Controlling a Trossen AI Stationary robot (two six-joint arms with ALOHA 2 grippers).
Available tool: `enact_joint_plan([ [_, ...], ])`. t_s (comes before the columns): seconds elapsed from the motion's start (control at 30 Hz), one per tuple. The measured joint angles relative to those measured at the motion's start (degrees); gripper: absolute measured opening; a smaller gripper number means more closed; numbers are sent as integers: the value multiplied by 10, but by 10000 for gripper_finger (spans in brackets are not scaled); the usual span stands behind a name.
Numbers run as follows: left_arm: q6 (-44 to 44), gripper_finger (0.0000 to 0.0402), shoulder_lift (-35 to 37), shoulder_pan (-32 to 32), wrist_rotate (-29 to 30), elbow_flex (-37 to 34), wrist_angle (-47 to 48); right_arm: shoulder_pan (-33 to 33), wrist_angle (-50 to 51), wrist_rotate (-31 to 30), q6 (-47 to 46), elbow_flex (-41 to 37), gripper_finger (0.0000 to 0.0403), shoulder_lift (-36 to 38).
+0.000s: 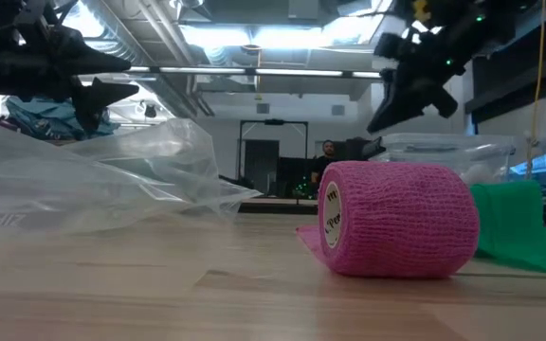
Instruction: Roll bandage
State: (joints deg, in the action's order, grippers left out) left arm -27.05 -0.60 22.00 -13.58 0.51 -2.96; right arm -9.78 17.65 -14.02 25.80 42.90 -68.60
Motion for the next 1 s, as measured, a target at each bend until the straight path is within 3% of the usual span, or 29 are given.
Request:
enact_joint_plan([
  [0.47,0,182,0,0,0,0,1,0,114,16,17,40,1,-87],
  [1.0,0,182,0,0,-1,0,2,0,138,16,16,40,1,-135],
])
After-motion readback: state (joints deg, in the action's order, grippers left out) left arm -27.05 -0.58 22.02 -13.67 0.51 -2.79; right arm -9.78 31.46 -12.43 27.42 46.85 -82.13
